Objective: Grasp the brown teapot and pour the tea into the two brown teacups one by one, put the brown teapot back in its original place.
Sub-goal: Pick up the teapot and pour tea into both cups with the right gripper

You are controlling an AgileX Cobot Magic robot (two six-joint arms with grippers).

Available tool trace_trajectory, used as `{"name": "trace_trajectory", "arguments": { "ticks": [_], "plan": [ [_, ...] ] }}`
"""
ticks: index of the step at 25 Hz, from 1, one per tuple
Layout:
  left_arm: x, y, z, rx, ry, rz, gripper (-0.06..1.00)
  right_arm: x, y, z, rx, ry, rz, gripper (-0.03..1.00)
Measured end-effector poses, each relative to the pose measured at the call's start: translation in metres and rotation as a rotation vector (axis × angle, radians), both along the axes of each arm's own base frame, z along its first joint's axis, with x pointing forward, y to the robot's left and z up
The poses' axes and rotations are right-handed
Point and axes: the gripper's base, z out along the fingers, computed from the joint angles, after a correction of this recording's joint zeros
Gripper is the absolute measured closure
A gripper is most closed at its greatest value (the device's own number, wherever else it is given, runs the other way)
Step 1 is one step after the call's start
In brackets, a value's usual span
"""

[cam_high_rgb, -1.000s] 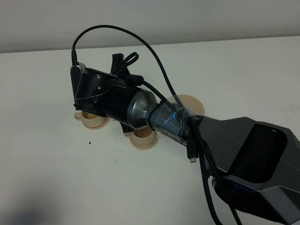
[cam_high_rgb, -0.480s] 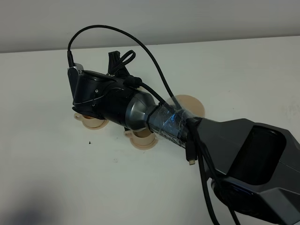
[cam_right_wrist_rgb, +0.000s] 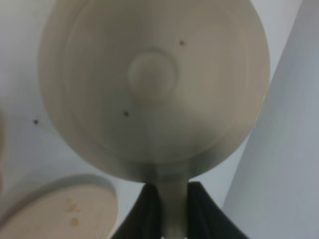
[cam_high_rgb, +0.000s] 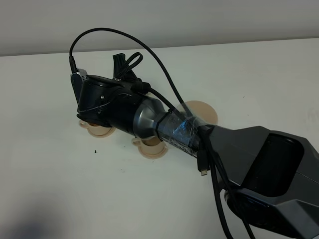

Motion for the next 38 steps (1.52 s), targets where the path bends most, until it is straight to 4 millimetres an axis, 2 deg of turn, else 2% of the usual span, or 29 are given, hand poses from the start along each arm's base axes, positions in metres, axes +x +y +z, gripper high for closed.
{"name": "trace_trajectory", "arguments": {
  "ticks": [38],
  "plan": [
    [0.0, 0.0, 0.0, 0.001, 0.0, 0.0, 0.58, 0.0008, 0.003, 0.0041, -0.051, -0.06, 0.066, 0.84]
  ]
}}
